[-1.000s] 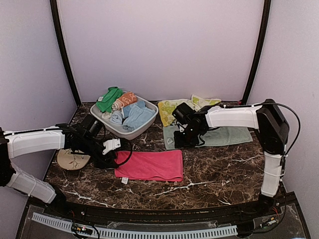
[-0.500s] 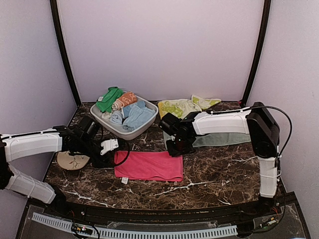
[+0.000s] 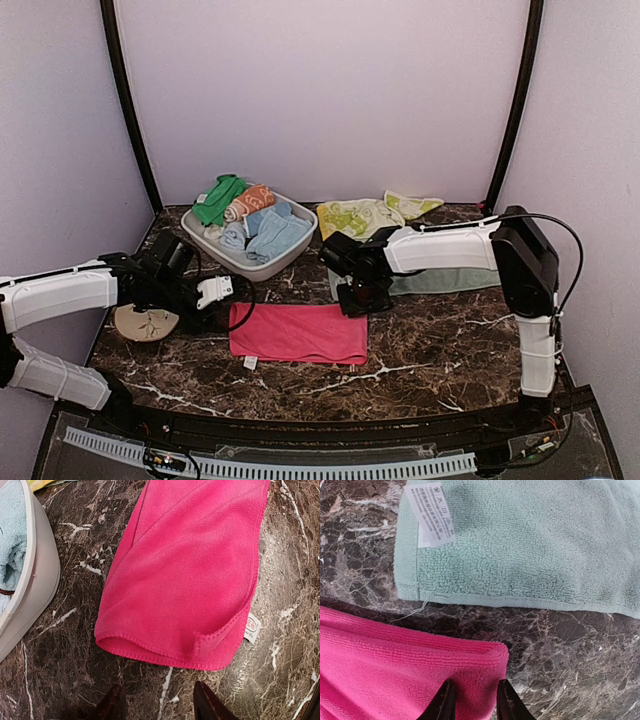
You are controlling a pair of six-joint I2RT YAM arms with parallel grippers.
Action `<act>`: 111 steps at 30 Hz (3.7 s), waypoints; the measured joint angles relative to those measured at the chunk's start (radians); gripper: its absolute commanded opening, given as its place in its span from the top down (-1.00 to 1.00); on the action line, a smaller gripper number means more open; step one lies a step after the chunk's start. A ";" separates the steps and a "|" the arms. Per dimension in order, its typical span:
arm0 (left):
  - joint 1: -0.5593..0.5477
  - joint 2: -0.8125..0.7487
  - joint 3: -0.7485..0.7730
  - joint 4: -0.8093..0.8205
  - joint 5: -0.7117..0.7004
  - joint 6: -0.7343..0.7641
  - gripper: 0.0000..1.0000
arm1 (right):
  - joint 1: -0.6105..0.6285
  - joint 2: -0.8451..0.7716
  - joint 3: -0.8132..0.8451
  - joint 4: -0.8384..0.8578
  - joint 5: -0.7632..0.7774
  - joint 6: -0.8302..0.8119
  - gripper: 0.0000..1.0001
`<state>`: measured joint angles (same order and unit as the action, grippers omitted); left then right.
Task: Roll the towels
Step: Move the towel to the center of the board, then rotate the towel at the center of the board.
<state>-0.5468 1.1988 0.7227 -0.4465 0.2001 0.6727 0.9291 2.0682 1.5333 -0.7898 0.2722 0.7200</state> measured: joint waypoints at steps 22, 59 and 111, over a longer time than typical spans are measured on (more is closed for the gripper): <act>0.002 -0.023 -0.006 -0.019 -0.034 0.023 0.01 | -0.031 -0.254 -0.298 0.192 -0.101 0.049 1.00; -0.243 0.439 0.154 0.170 -0.017 0.031 0.19 | -0.118 -0.394 -0.670 0.513 -0.273 0.000 0.89; -0.152 0.668 0.439 0.351 -0.276 0.037 -0.14 | 0.188 -0.567 -0.739 0.547 -0.408 0.062 0.84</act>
<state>-0.6991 1.8668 1.1622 -0.0956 -0.0757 0.7101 1.1175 1.5013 0.7940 -0.2432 -0.1360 0.7822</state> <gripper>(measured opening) 0.528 0.052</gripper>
